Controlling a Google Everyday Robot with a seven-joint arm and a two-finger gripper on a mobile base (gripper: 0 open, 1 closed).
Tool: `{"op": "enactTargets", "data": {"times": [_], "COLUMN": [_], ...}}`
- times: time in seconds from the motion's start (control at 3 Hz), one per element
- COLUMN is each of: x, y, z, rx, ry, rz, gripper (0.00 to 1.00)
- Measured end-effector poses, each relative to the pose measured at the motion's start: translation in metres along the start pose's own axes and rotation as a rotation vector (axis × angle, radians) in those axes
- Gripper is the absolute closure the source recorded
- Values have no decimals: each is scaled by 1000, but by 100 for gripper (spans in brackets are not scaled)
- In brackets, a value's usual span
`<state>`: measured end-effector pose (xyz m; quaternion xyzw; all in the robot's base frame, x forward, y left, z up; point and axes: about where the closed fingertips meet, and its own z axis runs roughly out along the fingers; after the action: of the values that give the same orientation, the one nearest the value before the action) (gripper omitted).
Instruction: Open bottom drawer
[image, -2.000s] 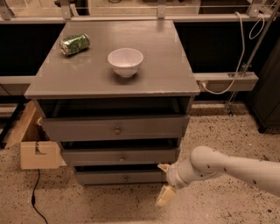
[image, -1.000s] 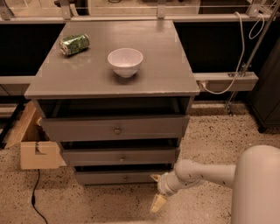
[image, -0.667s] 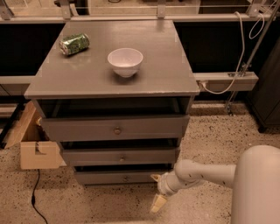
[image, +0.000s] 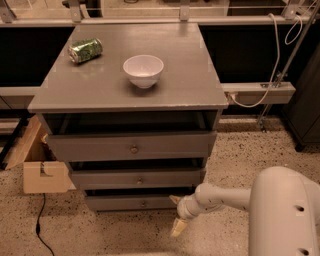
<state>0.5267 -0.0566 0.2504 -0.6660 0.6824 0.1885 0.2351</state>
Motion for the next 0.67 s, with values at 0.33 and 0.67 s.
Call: {"op": "enactTargets", "data": {"times": [0.33,0.67], "x": [13,27], "y": [-25,-45], "z": [14,27], "rx": [43,60], "ry": [12,23], "rz": [-44,-55], "gripper": [0,0]}}
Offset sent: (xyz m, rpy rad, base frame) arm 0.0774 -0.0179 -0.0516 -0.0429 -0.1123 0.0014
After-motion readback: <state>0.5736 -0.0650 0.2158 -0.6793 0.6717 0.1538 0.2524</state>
